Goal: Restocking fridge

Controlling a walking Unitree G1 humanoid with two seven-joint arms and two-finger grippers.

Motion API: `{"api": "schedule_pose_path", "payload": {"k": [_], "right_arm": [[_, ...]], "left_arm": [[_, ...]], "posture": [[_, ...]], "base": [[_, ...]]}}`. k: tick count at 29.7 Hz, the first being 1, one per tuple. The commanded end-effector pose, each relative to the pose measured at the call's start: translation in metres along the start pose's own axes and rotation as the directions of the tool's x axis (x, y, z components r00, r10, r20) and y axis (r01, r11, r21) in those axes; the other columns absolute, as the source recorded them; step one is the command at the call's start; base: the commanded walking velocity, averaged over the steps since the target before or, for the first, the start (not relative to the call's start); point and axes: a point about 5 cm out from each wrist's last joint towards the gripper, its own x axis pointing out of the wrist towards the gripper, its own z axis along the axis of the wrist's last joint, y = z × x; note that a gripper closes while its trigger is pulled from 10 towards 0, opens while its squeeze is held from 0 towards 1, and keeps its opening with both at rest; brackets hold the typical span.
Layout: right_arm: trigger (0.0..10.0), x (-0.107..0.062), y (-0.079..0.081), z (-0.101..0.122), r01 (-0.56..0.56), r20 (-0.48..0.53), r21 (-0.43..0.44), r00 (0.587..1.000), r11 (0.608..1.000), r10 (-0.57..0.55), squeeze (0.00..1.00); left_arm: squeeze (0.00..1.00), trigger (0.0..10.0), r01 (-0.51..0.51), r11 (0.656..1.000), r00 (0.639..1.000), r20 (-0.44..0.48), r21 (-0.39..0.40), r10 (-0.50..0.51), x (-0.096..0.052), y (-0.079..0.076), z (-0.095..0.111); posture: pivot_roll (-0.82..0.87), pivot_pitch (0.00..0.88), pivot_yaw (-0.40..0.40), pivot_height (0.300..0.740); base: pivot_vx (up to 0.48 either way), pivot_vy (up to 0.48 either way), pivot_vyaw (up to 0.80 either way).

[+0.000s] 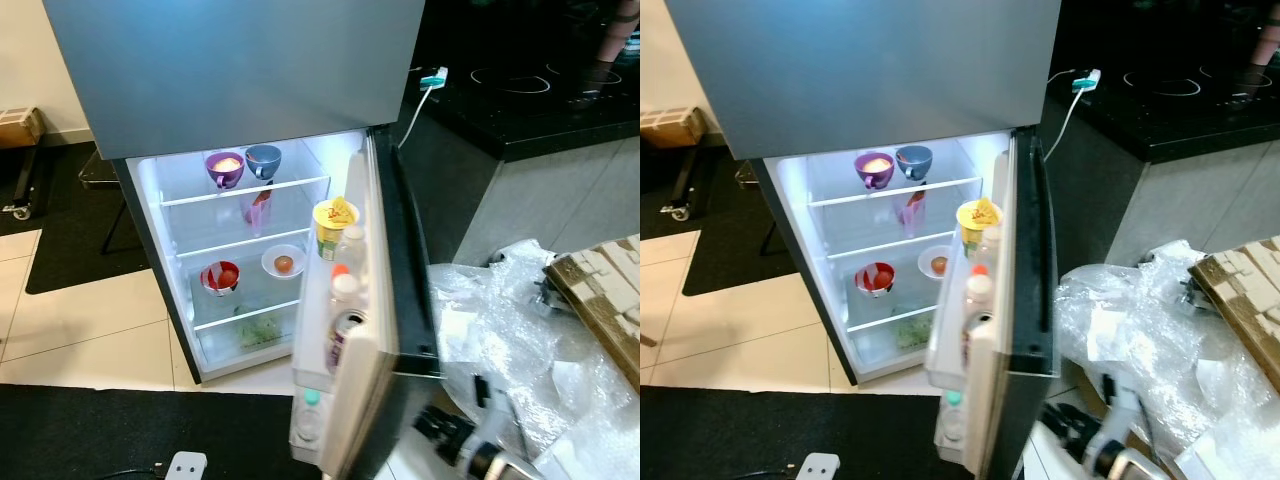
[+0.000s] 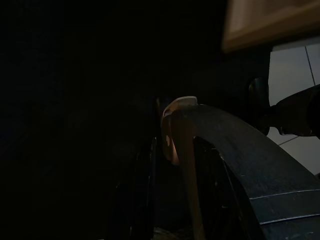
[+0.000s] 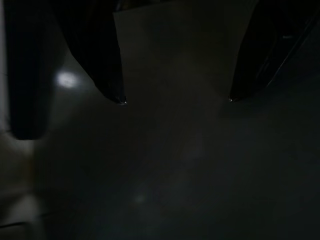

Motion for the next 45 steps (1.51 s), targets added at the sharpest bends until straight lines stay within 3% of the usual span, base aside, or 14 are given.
{"api": "schedule_pose_path", "payload": {"k": [1,3,5,8,11,14,18,21,28,34,37,43,45], "right_arm": [[10.0,0.013,0.012,0.002,-0.095,-0.033,-0.036,0.995,0.995,0.093,0.00],[10.0,0.018,0.016,0.002,-0.120,-0.038,-0.045,0.992,0.992,0.118,0.00],[10.0,0.033,0.035,0.004,-0.257,-0.058,-0.058,0.966,0.965,0.254,0.00],[10.0,0.035,0.038,0.005,-0.286,-0.059,-0.052,0.957,0.957,0.283,0.00],[10.0,0.028,0.026,0.006,-0.188,-0.047,-0.050,0.981,0.981,0.186,0.00],[10.0,0.012,0.005,0.004,0.011,-0.046,-0.073,0.999,0.997,-0.014,0.00],[10.0,-0.019,-0.025,-0.012,0.350,-0.093,-0.104,0.928,0.931,-0.360,0.00],[10.0,-0.028,-0.030,-0.020,0.411,-0.121,-0.121,0.898,0.904,-0.424,0.00],[10.0,-0.059,-0.037,-0.065,0.586,-0.254,-0.177,0.749,0.791,-0.612,0.00],[10.0,-0.064,-0.037,-0.075,0.623,-0.283,-0.202,0.701,0.755,-0.654,0.00],[10.0,-0.064,-0.037,-0.075,0.627,-0.281,-0.205,0.698,0.751,-0.659,0.00],[10.0,-0.064,-0.038,-0.073,0.635,-0.274,-0.215,0.690,0.742,-0.670,0.00],[10.0,-0.063,-0.038,-0.072,0.635,-0.275,-0.225,0.686,0.739,-0.674,0.00]], "left_arm": [[0.00,10.0,0.013,1.000,0.998,-0.064,0.001,-0.013,-0.001,-0.004,-0.017],[0.00,10.0,0.013,1.000,0.998,-0.064,0.001,-0.013,-0.001,-0.004,-0.016],[0.00,10.0,0.012,1.000,0.998,-0.063,0.001,-0.012,-0.001,-0.004,-0.016],[0.00,10.0,0.012,1.000,0.998,-0.063,0.000,-0.011,-0.001,-0.004,-0.016],[0.00,10.0,0.011,1.000,0.998,-0.062,0.000,-0.011,-0.001,-0.004,-0.016],[0.00,10.0,0.012,1.000,0.998,-0.062,0.000,-0.012,-0.001,-0.004,-0.016],[0.00,10.0,0.016,1.000,0.998,-0.063,0.000,-0.016,-0.001,-0.005,-0.015],[0.00,10.0,0.017,1.000,0.998,-0.062,0.000,-0.017,-0.001,-0.005,-0.015],[0.00,10.0,0.025,1.000,0.998,-0.056,-0.006,-0.026,0.000,-0.007,-0.014],[0.00,10.0,0.051,0.999,0.998,-0.036,0.004,-0.051,0.000,-0.008,-0.012],[0.00,10.0,0.127,0.981,0.992,0.004,0.149,-0.129,0.001,-0.016,-0.002],[0.00,10.0,0.154,0.952,0.984,0.042,0.263,-0.171,0.003,-0.022,0.013],[0.00,10.0,0.167,0.933,0.977,0.077,0.318,-0.201,0.004,-0.026,0.028]], "posture": [[0.02,0.000,-0.032,0.740],[0.02,0.000,-0.032,0.740],[0.02,0.000,-0.032,0.740],[0.03,0.000,-0.033,0.740],[0.03,0.000,-0.035,0.740],[0.03,0.000,-0.035,0.740],[0.02,0.000,-0.036,0.740],[0.02,0.000,-0.036,0.740],[0.03,0.000,-0.031,0.740],[0.03,0.000,-0.031,0.740],[0.03,0.000,-0.031,0.740],[0.03,0.000,-0.031,0.740],[0.03,0.000,-0.031,0.740]], "base": [[0.000,0.000,0.00],[0.000,0.000,0.00],[0.000,0.000,0.00],[0.000,0.000,0.00],[0.000,0.000,0.00],[0.000,0.000,0.00],[0.000,0.000,0.00],[0.000,0.000,0.00],[0.000,0.000,0.00],[0.000,0.000,0.00],[0.000,0.000,0.00],[0.000,0.000,0.00],[0.000,0.000,0.00]]}}
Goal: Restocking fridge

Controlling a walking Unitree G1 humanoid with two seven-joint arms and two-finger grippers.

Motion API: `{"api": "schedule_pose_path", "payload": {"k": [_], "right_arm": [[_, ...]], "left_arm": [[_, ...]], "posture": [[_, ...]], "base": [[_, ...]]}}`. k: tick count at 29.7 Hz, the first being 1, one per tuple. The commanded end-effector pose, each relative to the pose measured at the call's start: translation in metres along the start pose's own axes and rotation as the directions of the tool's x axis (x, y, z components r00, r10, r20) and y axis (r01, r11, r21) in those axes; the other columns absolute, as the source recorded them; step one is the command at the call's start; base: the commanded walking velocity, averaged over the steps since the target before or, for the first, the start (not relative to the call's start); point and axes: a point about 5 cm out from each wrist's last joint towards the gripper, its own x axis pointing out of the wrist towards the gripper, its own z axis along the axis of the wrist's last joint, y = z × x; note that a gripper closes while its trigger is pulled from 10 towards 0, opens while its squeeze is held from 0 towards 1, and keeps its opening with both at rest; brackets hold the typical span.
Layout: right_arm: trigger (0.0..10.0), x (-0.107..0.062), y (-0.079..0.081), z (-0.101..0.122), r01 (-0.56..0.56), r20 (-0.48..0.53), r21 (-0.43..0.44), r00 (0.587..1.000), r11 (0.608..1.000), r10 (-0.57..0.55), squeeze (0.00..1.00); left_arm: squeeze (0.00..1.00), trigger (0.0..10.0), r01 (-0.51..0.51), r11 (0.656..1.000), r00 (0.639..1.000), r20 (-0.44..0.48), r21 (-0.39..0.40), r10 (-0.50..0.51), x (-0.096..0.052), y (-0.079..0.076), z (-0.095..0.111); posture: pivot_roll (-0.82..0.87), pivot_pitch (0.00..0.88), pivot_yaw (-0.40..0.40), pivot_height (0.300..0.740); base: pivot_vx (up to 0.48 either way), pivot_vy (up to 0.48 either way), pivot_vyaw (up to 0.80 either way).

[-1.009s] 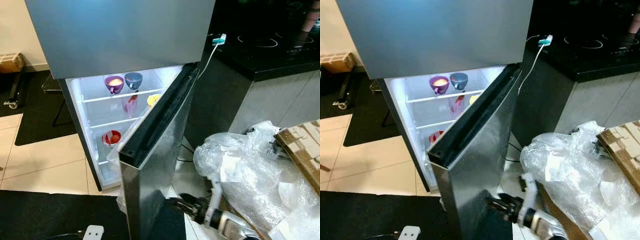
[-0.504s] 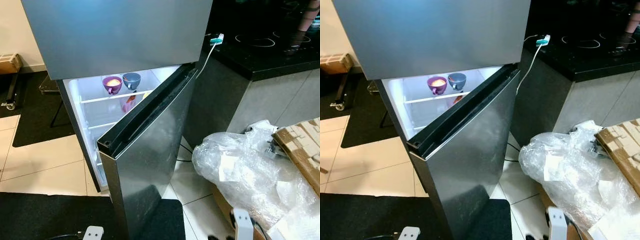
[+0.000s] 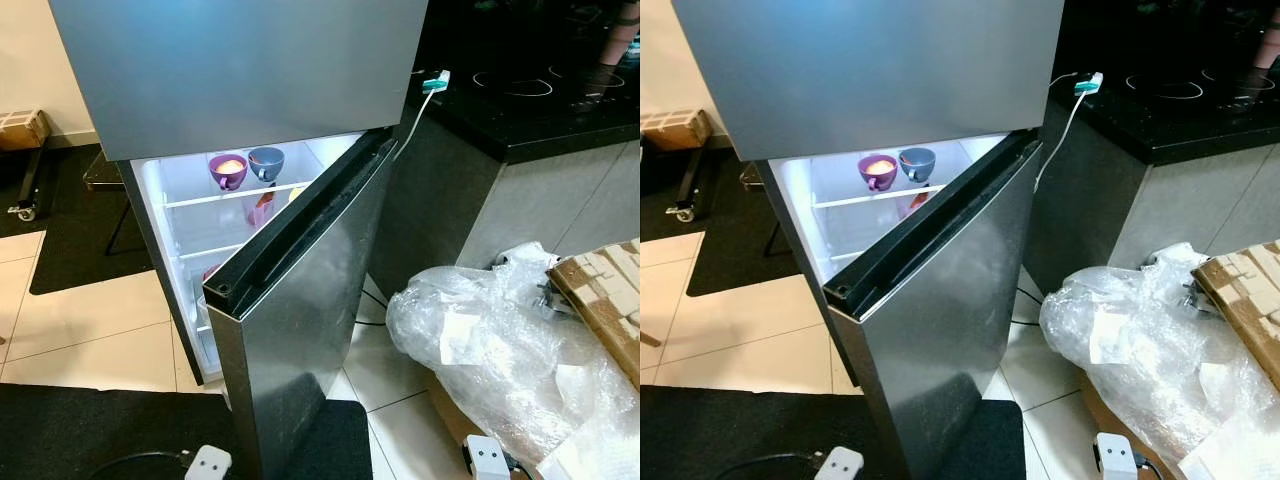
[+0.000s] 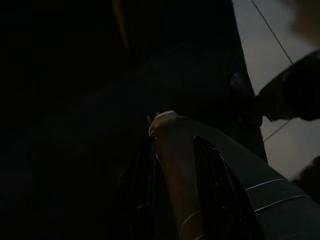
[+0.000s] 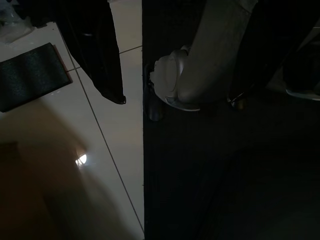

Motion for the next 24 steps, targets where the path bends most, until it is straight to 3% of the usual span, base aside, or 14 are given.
{"api": "schedule_pose_path", "payload": {"k": [1,4,6,11,13,17,20,24], "right_arm": [[10.0,0.001,0.001,0.001,0.005,-0.004,-0.017,1.000,1.000,-0.005,0.00],[10.0,0.001,0.001,0.000,0.010,-0.013,-0.029,1.000,1.000,-0.011,0.00],[10.0,0.000,0.001,-0.003,0.017,-0.022,-0.035,1.000,0.999,-0.018,0.00],[10.0,0.000,0.001,-0.006,0.024,-0.034,-0.039,0.999,0.999,-0.025,0.00],[10.0,-0.001,0.001,-0.009,0.030,-0.046,-0.044,0.998,0.999,-0.032,0.00],[10.0,-0.001,0.000,-0.010,0.033,-0.049,-0.044,0.998,0.999,-0.035,0.00],[10.0,-0.001,0.000,-0.010,0.038,-0.048,-0.043,0.998,0.998,-0.041,0.00],[10.0,-0.001,0.000,-0.010,0.041,-0.046,-0.042,0.998,0.998,-0.043,0.00]], "left_arm": [[0.00,10.0,0.033,0.998,0.999,0.023,0.050,-0.034,0.003,-0.006,0.009],[0.00,10.0,0.069,0.991,0.995,0.065,0.116,-0.077,0.007,-0.008,0.026],[0.00,10.0,0.095,0.974,0.990,0.079,0.206,-0.113,0.009,-0.012,0.037],[0.00,10.0,0.105,0.950,0.986,0.097,0.295,-0.139,0.010,-0.014,0.048],[0.00,10.0,0.115,0.925,0.974,0.141,0.363,-0.176,0.011,-0.017,0.065],[0.00,10.0,0.123,0.903,0.963,0.172,0.412,-0.209,0.012,-0.020,0.078],[0.00,10.0,0.055,0.870,0.948,0.248,0.491,-0.200,0.011,-0.019,0.102],[0.00,10.0,-0.020,0.867,0.928,0.331,0.498,-0.169,0.008,-0.014,0.120]], "posture": [[0.03,0.000,-0.031,0.740],[0.03,0.000,-0.031,0.740],[0.03,0.000,-0.031,0.740],[0.03,0.000,-0.031,0.740],[0.03,0.000,-0.031,0.740],[0.03,0.000,-0.031,0.740],[0.03,0.000,-0.031,0.740],[0.03,0.000,-0.031,0.740]], "base": [[0.000,0.000,0.00],[0.000,0.000,0.00],[0.000,0.000,0.00],[0.000,0.000,0.00],[0.000,0.000,0.00],[0.000,0.000,0.00],[0.000,0.000,0.00],[0.000,0.000,0.00]]}}
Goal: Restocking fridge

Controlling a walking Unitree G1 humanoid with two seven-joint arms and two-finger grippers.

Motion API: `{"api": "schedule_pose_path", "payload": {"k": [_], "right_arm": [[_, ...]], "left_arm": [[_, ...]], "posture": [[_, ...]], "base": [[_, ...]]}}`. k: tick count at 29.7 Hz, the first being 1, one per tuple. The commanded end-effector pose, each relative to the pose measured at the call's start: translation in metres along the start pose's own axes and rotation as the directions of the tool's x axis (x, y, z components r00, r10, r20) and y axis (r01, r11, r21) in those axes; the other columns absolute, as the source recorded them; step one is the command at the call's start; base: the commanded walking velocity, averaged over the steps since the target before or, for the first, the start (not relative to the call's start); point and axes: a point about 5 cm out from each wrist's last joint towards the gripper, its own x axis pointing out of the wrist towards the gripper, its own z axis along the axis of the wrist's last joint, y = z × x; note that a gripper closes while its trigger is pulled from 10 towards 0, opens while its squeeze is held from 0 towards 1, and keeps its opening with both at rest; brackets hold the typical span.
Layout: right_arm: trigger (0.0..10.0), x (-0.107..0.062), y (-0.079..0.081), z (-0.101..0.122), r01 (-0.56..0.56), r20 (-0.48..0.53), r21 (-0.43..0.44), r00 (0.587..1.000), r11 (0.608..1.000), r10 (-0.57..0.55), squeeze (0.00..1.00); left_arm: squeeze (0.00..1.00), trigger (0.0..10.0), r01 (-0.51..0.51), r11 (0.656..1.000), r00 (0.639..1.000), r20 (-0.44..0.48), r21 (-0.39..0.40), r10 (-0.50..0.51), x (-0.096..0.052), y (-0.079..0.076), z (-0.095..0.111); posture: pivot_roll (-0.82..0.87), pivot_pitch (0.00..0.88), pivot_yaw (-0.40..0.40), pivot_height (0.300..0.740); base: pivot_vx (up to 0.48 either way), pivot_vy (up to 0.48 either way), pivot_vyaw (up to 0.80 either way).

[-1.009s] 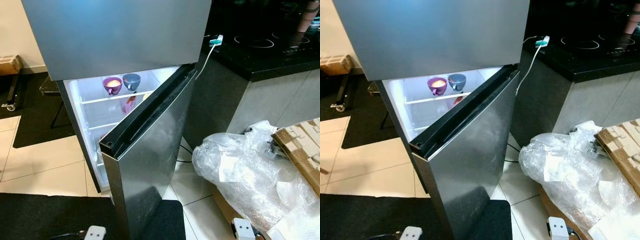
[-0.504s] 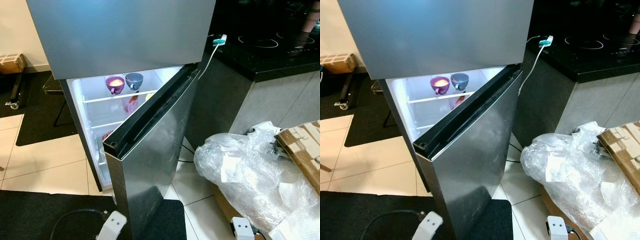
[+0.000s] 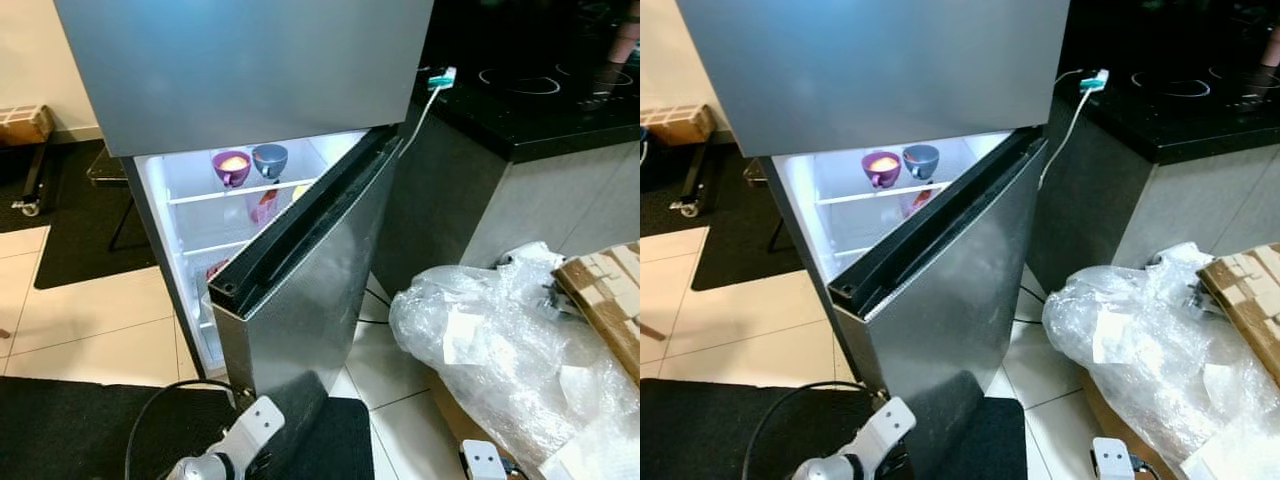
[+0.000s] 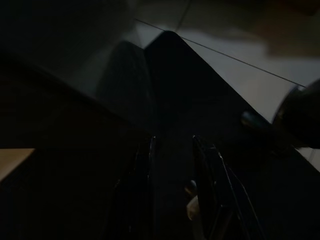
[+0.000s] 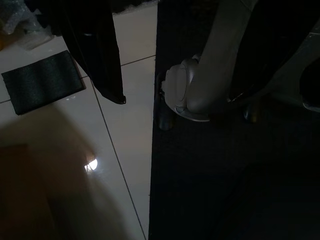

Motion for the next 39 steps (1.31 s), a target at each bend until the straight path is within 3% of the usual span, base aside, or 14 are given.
{"api": "schedule_pose_path", "payload": {"k": [1,10,19,21,22,23,25,27,28,29,31,39], "right_arm": [[10.0,0.000,0.000,-0.003,0.007,-0.010,0.008,1.000,1.000,-0.007,0.00],[10.0,-0.001,0.000,-0.005,0.007,-0.014,0.009,1.000,1.000,-0.007,0.00],[10.0,0.000,0.000,-0.003,0.006,-0.009,0.006,1.000,1.000,-0.006,0.00],[10.0,0.000,0.000,-0.003,0.005,-0.008,0.006,1.000,1.000,-0.005,0.00],[10.0,0.000,0.000,-0.003,0.004,-0.007,0.006,1.000,1.000,-0.004,0.00],[10.0,0.000,0.000,-0.003,0.004,-0.007,0.006,1.000,1.000,-0.004,0.00],[10.0,-0.001,0.000,-0.003,0.004,-0.007,0.008,1.000,1.000,-0.004,0.00],[10.0,0.000,0.000,-0.003,0.004,-0.006,0.008,1.000,1.000,-0.004,0.00],[10.0,0.000,0.000,-0.003,0.004,-0.006,0.008,1.000,1.000,-0.004,0.00],[10.0,0.000,0.000,-0.003,0.002,-0.006,0.010,1.000,1.000,-0.002,0.00],[10.0,0.000,0.001,-0.003,-0.003,-0.002,0.011,1.000,1.000,0.003,0.00],[10.0,0.000,0.002,0.000,-0.016,0.014,0.008,1.000,1.000,0.016,0.00]], "left_arm": [[0.00,10.0,-0.045,0.997,0.994,0.098,0.061,0.039,0.004,0.014,0.026],[0.00,10.0,-0.252,0.963,0.955,0.186,0.099,0.231,-0.001,0.041,0.043],[0.00,10.0,-0.470,0.882,0.872,0.169,0.021,0.460,-0.017,0.070,0.034],[0.00,10.0,-0.534,0.846,0.837,0.148,0.011,0.526,-0.024,0.079,0.028],[0.00,10.0,-0.591,0.807,0.801,0.126,0.004,0.585,-0.031,0.087,0.022],[0.00,10.0,-0.591,0.807,0.801,0.126,0.004,0.585,-0.031,0.087,0.022],[0.00,10.0,-0.646,0.763,0.759,0.101,-0.005,0.643,-0.040,0.098,0.016],[0.00,10.0,-0.711,0.703,0.701,0.068,-0.016,0.710,-0.053,0.112,0.009],[0.00,10.0,-0.711,0.703,0.701,0.068,-0.016,0.710,-0.053,0.112,0.009],[0.00,10.0,-0.789,0.614,0.613,0.025,-0.037,0.789,-0.072,0.131,0.000],[0.00,10.0,-0.831,0.555,0.556,-0.002,-0.048,0.831,-0.086,0.144,-0.006],[0.00,10.0,-0.871,0.484,0.489,-0.064,-0.086,0.870,-0.106,0.158,-0.017]], "posture": [[0.03,0.000,-0.031,0.740],[0.03,0.000,-0.027,0.740],[0.03,0.000,-0.030,0.740],[0.03,0.000,-0.030,0.740],[0.03,0.000,-0.030,0.740],[0.03,0.000,-0.030,0.740],[0.03,0.000,-0.030,0.740],[0.03,0.000,-0.030,0.740],[0.03,0.000,-0.030,0.740],[0.03,0.000,-0.030,0.740],[0.03,0.000,-0.030,0.740],[0.03,0.000,-0.027,0.740]], "base": [[0.000,0.000,0.00],[0.000,0.000,0.00],[0.000,0.000,0.00],[0.000,0.000,0.00],[0.000,0.000,0.00],[0.000,0.000,0.00],[0.000,0.000,0.00],[0.000,0.000,0.00],[0.000,0.000,0.00],[0.000,0.000,0.00],[0.000,0.000,0.00],[0.000,0.000,0.00]]}}
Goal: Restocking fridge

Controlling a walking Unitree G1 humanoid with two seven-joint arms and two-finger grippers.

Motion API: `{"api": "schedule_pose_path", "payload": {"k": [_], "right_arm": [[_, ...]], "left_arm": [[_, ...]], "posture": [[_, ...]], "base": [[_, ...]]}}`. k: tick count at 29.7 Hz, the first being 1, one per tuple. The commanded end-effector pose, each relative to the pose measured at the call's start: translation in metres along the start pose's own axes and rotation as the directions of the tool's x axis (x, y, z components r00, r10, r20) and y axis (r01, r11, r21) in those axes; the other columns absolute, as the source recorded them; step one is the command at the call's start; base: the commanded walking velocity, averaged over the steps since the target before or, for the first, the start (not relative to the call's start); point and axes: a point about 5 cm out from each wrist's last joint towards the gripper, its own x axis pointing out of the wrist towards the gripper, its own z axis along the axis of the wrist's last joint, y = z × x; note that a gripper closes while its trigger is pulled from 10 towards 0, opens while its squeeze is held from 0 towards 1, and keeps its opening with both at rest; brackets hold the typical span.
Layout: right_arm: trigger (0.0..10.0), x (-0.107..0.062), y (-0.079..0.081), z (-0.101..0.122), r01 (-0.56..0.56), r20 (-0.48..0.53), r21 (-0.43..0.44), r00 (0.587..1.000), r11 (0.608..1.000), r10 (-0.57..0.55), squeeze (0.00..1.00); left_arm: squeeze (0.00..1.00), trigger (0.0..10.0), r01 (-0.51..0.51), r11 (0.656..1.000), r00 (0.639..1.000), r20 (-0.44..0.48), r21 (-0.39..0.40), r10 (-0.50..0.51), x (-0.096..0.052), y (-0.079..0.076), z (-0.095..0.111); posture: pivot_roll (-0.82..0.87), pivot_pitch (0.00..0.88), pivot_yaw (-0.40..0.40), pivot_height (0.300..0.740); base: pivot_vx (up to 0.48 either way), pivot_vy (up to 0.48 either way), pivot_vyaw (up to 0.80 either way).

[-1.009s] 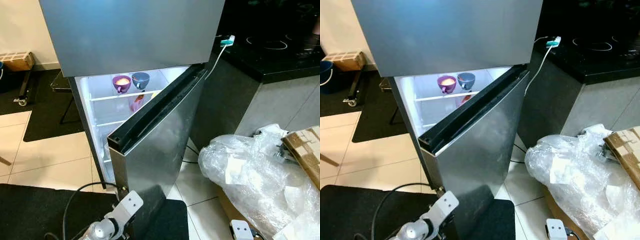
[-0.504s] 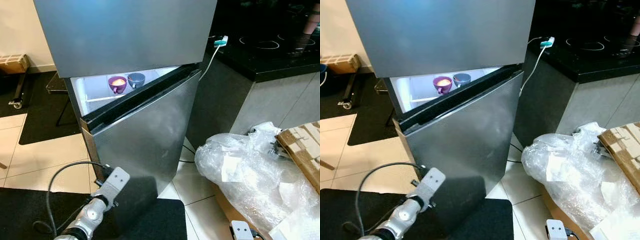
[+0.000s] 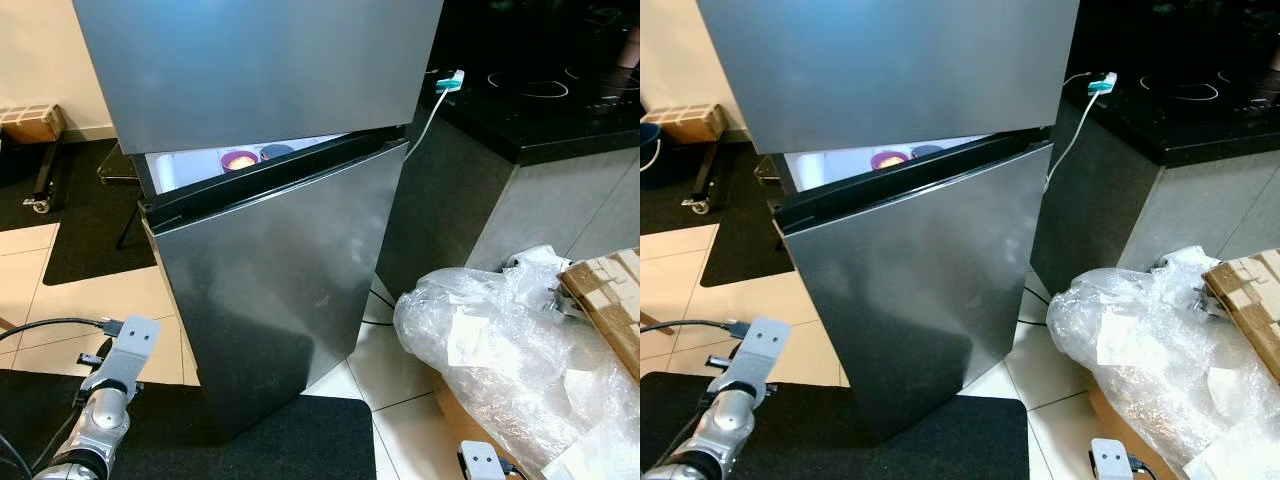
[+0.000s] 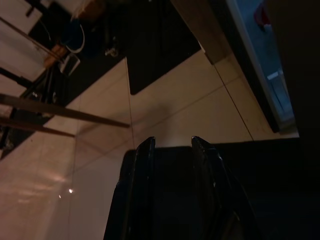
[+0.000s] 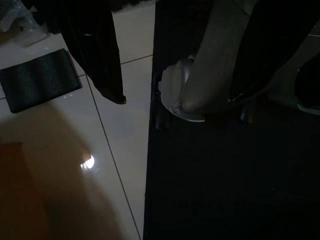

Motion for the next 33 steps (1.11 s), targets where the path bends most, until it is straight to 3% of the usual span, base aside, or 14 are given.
{"api": "schedule_pose_path", "payload": {"k": [1,7,8,11,13,16,17,18,21,22,25,33], "right_arm": [[10.0,-0.001,-0.001,0.000,0.001,0.009,0.006,1.000,1.000,-0.001,0.00],[10.0,0.001,0.003,0.008,-0.031,0.036,-0.012,0.999,0.999,0.031,0.00],[10.0,0.003,0.006,0.016,-0.064,0.070,-0.011,0.995,0.998,0.064,0.00],[10.0,0.004,0.009,0.025,-0.084,0.090,-0.037,0.992,0.996,0.087,0.00],[10.0,0.005,0.010,0.027,-0.087,0.094,-0.048,0.991,0.995,0.092,0.00],[10.0,0.005,0.011,0.028,-0.089,0.092,-0.050,0.991,0.995,0.094,0.00],[10.0,0.005,0.011,0.027,-0.092,0.084,-0.059,0.992,0.994,0.097,0.00],[10.0,0.005,0.011,0.027,-0.092,0.084,-0.059,0.992,0.994,0.097,0.00],[10.0,0.004,0.012,0.018,-0.098,0.051,-0.068,0.993,0.993,0.102,0.00],[10.0,0.004,0.012,0.018,-0.098,0.051,-0.068,0.993,0.993,0.102,0.00],[10.0,0.003,0.010,0.008,-0.092,0.023,-0.063,0.995,0.994,0.094,0.00],[10.0,0.000,0.010,-0.006,-0.088,-0.022,-0.057,0.996,0.995,0.087,0.00]], "left_arm": [[0.00,10.0,-0.034,0.999,0.999,-0.027,-0.010,0.034,0.001,0.012,-0.004],[0.00,10.0,-0.056,0.992,0.993,-0.106,-0.112,0.044,-0.006,0.008,-0.019],[0.00,10.0,0.001,0.991,0.986,-0.166,-0.132,-0.023,-0.017,-0.009,-0.034],[0.00,10.0,0.076,0.985,0.964,-0.241,-0.152,-0.112,-0.033,-0.031,-0.053],[0.00,10.0,0.111,0.977,0.943,-0.290,-0.181,-0.161,-0.045,-0.043,-0.065],[0.00,10.0,0.128,0.972,0.931,-0.313,-0.199,-0.187,-0.051,-0.049,-0.071],[0.00,10.0,0.157,0.960,0.909,-0.347,-0.230,-0.232,-0.060,-0.058,-0.079],[0.00,10.0,0.157,0.960,0.909,-0.347,-0.230,-0.232,-0.060,-0.058,-0.079],[0.00,10.0,0.247,0.925,0.811,-0.460,-0.289,-0.360,-0.095,-0.081,-0.108],[0.00,10.0,0.247,0.925,0.811,-0.460,-0.289,-0.360,-0.095,-0.081,-0.108],[0.00,10.0,0.296,0.904,0.743,-0.521,-0.309,-0.421,-0.117,-0.091,-0.123],[0.00,10.0,0.358,0.877,0.724,-0.498,-0.321,-0.477,-0.120,-0.101,-0.119]], "posture": [[0.03,0.000,-0.027,0.740],[0.03,0.000,-0.029,0.740],[0.03,0.000,-0.031,0.740],[0.03,0.000,-0.031,0.740],[0.03,0.000,-0.033,0.740],[0.03,0.000,-0.035,0.740],[0.04,0.000,-0.038,0.740],[0.04,0.000,-0.038,0.740],[0.03,0.000,-0.039,0.740],[0.03,0.000,-0.039,0.740],[0.03,0.000,-0.039,0.740],[0.04,0.000,-0.040,0.740]], "base": [[0.000,0.000,0.00],[0.000,0.000,0.00],[0.000,0.000,0.00],[0.000,0.000,0.52],[0.000,0.000,0.78],[0.000,0.000,0.78],[0.000,0.000,0.78],[0.000,0.000,0.78],[0.000,0.000,0.77],[0.000,0.000,0.77],[0.000,0.000,0.77],[0.000,0.000,0.77]]}}
